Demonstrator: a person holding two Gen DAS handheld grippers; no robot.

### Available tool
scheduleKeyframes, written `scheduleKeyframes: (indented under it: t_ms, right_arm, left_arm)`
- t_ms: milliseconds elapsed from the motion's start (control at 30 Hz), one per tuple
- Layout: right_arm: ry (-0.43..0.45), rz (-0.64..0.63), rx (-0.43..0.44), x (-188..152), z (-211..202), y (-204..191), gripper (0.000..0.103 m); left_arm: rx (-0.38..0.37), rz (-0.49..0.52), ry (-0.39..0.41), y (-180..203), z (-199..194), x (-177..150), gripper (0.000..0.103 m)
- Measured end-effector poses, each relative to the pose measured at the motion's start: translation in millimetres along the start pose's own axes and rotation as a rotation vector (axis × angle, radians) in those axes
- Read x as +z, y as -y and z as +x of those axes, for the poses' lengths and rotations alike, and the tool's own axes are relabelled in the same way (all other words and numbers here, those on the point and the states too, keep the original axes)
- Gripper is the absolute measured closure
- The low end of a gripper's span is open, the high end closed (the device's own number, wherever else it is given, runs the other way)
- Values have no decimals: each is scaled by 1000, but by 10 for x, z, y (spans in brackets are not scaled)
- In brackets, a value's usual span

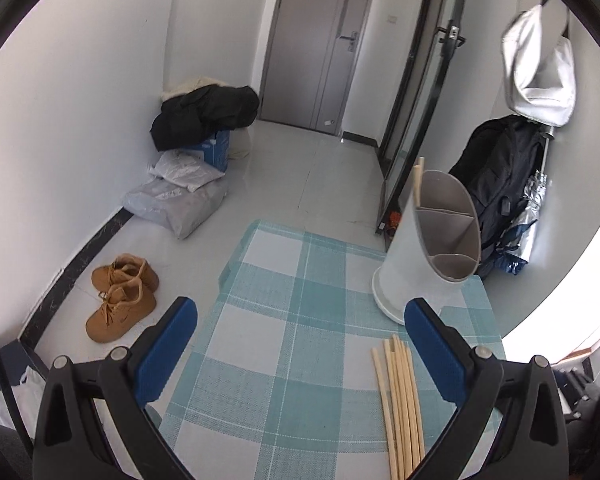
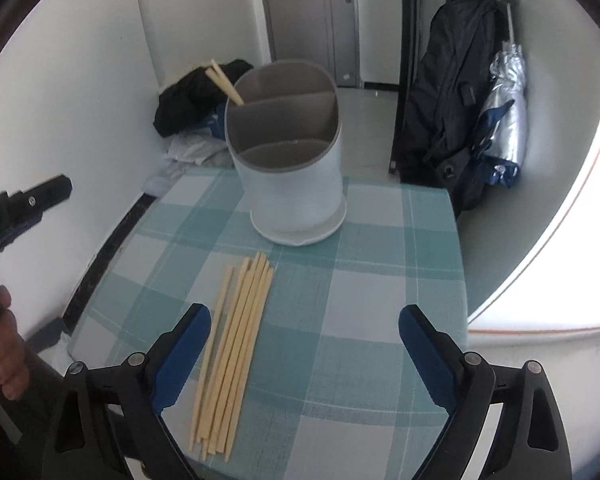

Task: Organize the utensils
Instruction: 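Raise both grippers away from the caddy, opened, then lower the right gripper to the chopstick pile and pinch one chopstick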

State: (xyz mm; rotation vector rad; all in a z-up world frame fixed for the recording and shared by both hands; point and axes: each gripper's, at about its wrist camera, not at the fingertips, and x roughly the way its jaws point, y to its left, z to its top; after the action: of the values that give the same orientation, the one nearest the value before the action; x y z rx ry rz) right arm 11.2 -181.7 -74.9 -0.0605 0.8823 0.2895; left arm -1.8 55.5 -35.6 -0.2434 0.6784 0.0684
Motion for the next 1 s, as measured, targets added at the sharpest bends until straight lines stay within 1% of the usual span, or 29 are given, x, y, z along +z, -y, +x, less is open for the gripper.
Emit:
scheduleKeyframes:
  t_ms: [33, 67, 167, 200, 233, 367, 400, 433, 467, 600, 667, 800, 833, 1000]
  right_arm:
    - [-38, -14, 2, -10, 104, -24, 13]
    - [-67, -23, 0, -10, 176, -42, 23]
    - [-177, -61, 15, -48, 461, -110, 41]
    - [-208, -72, 16, -67, 539, -136, 44]
    - [-229, -82, 21, -82, 605, -163, 50]
    - [-267, -117, 24, -127, 736, -277, 53]
    - [-280, -122, 22, -142, 763, -289, 56]
    - [-290, -123, 24, -152, 785, -298, 62]
    - [-305, -123, 26, -175, 809, -306, 65]
    - [-306, -130, 20, -174, 765, -339, 69]
    - [-316, -150, 17, -180, 748, -388, 74]
    - [-329, -194, 4, -163, 734, -508, 75]
    - [-334, -198, 6, -136, 794, -533, 75]
    - [-363, -177, 12, -63, 883, -501, 76]
  left_arm:
    - [10, -20, -16, -44, 38, 13, 2]
    - [18, -31, -29, -72, 76, 20, 2]
    - [32, -58, -56, -148, 174, 36, 2]
    - [39, -63, -63, -164, 193, 42, 2]
    - [41, -72, -71, -190, 212, 46, 2]
    - [30, -120, -104, -264, 261, 57, 2]
    - [21, -132, -106, -278, 267, 64, 2]
    - [20, -139, -107, -287, 272, 73, 2]
    - [20, -144, -110, -294, 279, 84, 2]
    - [9, -150, -117, -291, 271, 96, 2]
    - [0, -158, -124, -301, 279, 103, 2]
    - [-4, -177, -129, -347, 290, 127, 2]
    - [-6, -184, -131, -361, 290, 131, 2]
    - [-13, -226, -151, -454, 317, 142, 2]
